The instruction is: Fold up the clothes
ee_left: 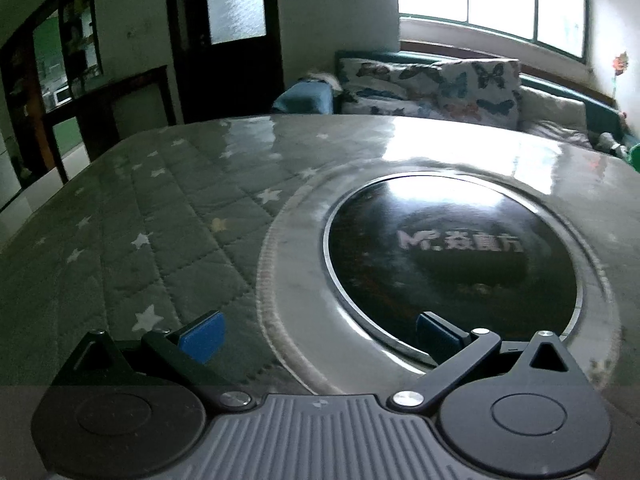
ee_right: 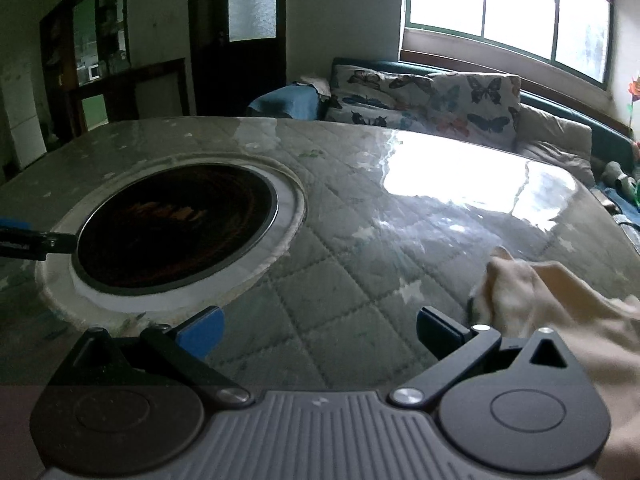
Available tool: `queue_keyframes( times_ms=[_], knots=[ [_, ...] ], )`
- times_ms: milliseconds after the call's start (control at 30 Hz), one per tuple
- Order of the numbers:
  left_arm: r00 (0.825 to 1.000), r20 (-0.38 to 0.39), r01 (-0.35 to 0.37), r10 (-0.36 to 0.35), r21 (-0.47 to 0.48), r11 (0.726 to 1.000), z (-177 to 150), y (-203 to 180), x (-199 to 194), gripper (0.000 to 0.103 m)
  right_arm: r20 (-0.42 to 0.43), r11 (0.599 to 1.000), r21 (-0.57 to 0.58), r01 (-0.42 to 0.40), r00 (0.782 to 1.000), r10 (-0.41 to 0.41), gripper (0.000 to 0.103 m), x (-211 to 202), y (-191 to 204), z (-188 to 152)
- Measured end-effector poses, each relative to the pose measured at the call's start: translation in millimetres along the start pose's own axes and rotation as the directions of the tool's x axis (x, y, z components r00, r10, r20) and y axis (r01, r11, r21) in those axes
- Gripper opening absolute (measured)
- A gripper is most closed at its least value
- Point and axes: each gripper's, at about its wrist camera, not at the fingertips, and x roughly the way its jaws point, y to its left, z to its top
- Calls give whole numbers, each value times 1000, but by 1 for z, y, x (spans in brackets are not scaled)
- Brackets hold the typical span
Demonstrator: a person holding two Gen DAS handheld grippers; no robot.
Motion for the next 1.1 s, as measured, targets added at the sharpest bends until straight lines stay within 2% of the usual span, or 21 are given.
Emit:
queue_keyframes(
  times_ms=[500, 1100],
  knots=[
    [990, -28, 141, -138, 98, 985, -6, -54, -31, 103, 10, 999, 1, 45, 999, -45, 103, -49, 3, -26],
    [950, -89, 311, -299, 209, 927, -12, -121, -59, 103, 22, 995, 66, 81, 996, -82, 103, -102, -11, -58]
  ],
)
